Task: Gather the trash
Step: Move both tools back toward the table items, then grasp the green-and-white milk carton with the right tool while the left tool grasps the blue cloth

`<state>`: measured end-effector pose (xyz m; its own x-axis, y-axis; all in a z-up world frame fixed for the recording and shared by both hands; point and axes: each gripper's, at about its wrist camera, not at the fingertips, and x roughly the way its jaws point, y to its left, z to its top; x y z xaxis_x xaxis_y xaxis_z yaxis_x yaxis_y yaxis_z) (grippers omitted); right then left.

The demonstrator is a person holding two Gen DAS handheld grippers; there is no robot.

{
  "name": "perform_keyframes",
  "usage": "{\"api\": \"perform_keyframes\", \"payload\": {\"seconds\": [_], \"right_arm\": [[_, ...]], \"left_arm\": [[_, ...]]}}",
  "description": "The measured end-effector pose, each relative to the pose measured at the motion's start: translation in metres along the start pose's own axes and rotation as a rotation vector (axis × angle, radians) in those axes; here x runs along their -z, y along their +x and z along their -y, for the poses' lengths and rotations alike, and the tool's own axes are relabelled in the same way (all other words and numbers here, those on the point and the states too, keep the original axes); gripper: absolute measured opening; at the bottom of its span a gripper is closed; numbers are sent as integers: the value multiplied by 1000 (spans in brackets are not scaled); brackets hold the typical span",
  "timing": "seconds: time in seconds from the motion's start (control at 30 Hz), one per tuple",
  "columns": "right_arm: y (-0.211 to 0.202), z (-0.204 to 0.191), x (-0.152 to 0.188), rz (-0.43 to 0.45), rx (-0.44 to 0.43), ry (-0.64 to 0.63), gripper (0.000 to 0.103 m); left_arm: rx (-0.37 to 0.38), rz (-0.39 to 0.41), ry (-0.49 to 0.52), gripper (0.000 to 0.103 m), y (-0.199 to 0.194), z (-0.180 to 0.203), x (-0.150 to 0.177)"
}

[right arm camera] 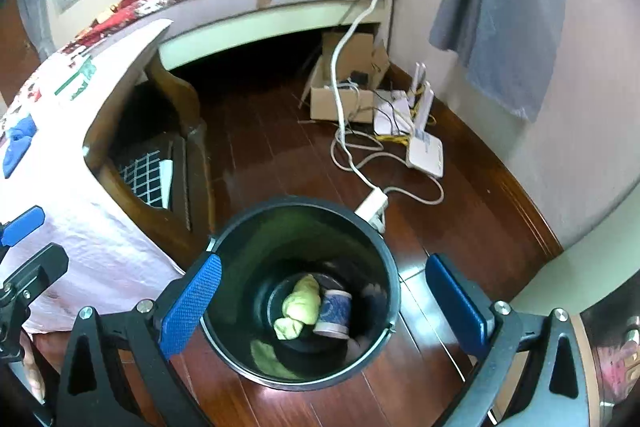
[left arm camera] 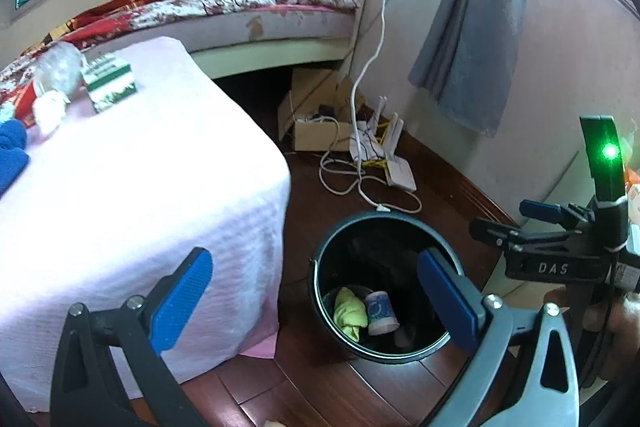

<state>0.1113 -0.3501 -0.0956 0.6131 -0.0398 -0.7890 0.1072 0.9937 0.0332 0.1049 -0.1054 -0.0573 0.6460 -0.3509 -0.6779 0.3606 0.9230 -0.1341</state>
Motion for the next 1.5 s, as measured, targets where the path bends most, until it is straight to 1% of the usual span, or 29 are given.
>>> {"api": "perform_keyframes", "payload": {"seconds": [0.23, 0.43, 0.57, 0.7, 0.93, 1.2, 1.37, 1.43, 1.5], "right_arm": [[-19, -34, -17, 44, -33, -39, 103], [-41, -63, -40, 107, -71, -63, 103], [-50, -85, -48, 137, -100, -92, 103], [-54, -106, -50, 148, -120, -125, 103], [-59, -144, -55, 162, -163, -177, 103], [-62, -199, -67, 187, -233, -245, 103], [-53, -236, -72, 185, -281, -290, 103], [-46, -247, -76, 184, -301, -307, 103], [-36, -258, -85, 162, -328, -322, 103]], "left_arm": [[-49, 66, -26, 102, -25, -13, -11], [-116, 127, -60, 102, -50, -37, -21], [-165, 156, -77, 102, -68, -57, -26], [-207, 179, -101, 102, -82, -75, -25], [-274, 194, -129, 102, -100, -105, -20], [-335, 195, -188, 102, -116, -158, -12], [-357, 185, -225, 102, -117, -190, -11], [-368, 175, -237, 100, -114, -203, -12], [-385, 171, -238, 98, -110, -211, -14]]}}
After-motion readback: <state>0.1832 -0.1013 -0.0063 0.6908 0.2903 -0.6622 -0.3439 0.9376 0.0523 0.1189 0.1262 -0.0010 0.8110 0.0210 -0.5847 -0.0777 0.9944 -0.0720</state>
